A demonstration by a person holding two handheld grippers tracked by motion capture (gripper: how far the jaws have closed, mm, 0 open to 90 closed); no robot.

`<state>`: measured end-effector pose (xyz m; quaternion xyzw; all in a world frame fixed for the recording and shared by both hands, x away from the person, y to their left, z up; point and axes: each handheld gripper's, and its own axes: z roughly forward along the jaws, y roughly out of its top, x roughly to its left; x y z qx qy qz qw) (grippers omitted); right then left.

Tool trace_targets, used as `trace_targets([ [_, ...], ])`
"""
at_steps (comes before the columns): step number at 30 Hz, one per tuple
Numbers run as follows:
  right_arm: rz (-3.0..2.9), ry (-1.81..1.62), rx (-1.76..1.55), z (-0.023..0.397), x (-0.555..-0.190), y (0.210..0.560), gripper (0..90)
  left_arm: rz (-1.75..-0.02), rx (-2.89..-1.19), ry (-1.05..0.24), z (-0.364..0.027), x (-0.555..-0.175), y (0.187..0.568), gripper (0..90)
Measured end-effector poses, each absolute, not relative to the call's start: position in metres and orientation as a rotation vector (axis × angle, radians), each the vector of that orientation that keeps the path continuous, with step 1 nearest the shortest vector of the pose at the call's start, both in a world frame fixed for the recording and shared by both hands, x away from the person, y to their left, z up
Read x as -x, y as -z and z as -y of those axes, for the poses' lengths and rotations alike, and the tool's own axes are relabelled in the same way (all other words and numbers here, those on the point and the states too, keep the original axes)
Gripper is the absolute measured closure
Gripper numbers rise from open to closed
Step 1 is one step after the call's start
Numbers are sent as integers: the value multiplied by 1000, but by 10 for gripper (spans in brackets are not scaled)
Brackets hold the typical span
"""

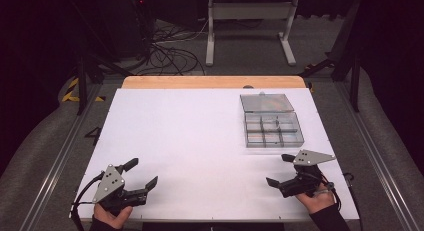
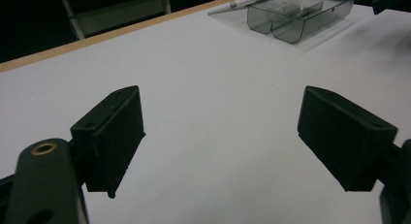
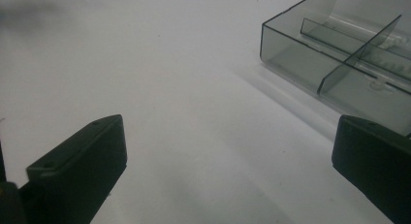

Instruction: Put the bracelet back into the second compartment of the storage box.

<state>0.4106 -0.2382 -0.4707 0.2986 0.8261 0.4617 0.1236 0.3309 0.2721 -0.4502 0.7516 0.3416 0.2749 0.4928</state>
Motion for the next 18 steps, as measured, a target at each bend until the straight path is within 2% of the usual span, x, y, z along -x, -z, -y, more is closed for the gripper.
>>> trace_targets([
  [18, -2435, -1309, -912, 235, -403, 492, 0, -829, -1830, -668, -272, -330, 450, 173],
])
